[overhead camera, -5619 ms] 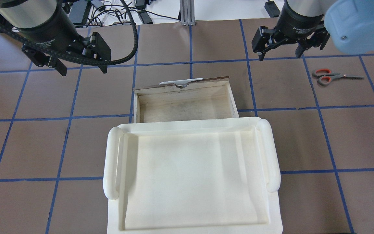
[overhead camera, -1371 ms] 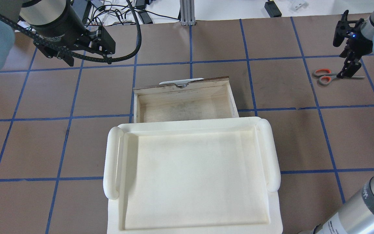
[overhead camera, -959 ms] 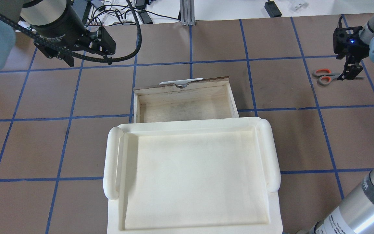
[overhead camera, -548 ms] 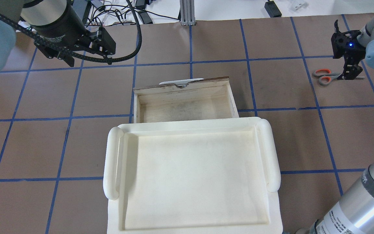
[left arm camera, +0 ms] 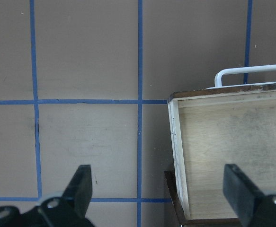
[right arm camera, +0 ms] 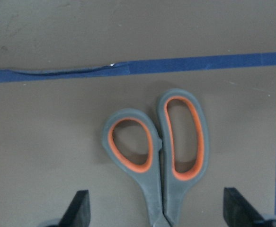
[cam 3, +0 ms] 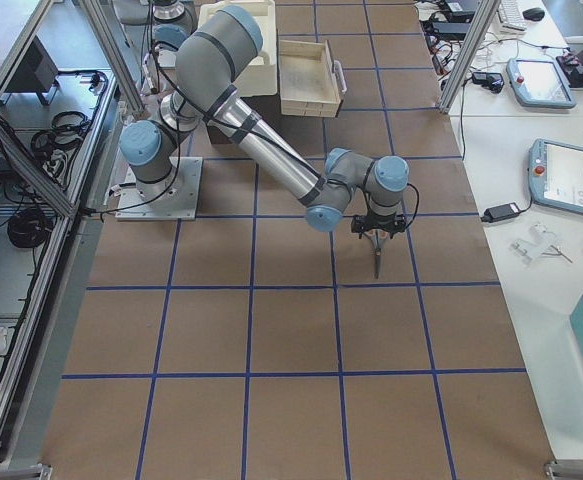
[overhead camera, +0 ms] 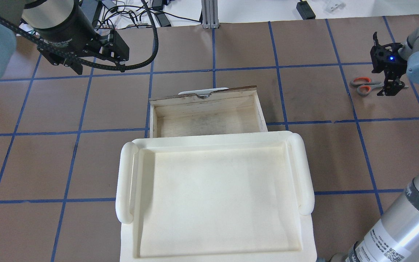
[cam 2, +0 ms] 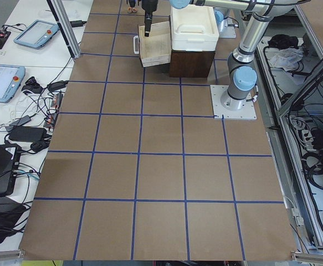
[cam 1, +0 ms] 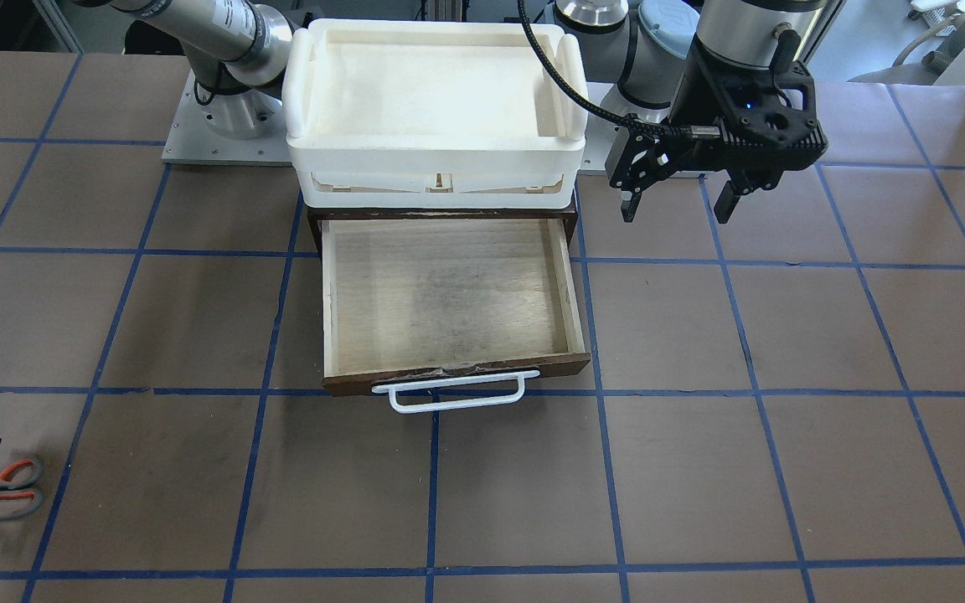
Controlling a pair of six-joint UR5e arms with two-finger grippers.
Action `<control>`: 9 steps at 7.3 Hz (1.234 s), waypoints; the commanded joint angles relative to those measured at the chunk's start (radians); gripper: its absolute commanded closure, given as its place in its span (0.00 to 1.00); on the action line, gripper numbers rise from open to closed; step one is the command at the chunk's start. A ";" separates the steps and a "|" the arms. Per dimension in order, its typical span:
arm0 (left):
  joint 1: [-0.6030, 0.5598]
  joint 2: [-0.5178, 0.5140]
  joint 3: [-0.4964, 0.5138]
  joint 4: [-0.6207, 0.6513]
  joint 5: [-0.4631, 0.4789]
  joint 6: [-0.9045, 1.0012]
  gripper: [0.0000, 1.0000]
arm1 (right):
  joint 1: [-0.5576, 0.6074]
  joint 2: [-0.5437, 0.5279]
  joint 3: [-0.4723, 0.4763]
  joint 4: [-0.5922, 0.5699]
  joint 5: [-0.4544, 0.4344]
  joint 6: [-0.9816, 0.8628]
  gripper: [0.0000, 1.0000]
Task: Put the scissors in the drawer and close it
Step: 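Lower the right gripper and close it on the scissors blades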
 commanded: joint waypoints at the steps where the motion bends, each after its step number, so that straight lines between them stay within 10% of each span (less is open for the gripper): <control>1: 0.000 0.001 -0.001 0.000 -0.001 0.000 0.00 | -0.001 0.018 0.000 -0.004 -0.010 -0.001 0.02; 7: 0.000 0.002 -0.001 0.000 0.001 0.000 0.00 | -0.001 0.038 -0.011 -0.010 -0.041 0.006 0.15; 9: 0.000 -0.001 -0.001 0.000 -0.001 0.000 0.00 | -0.001 0.043 -0.026 -0.009 -0.074 0.005 0.99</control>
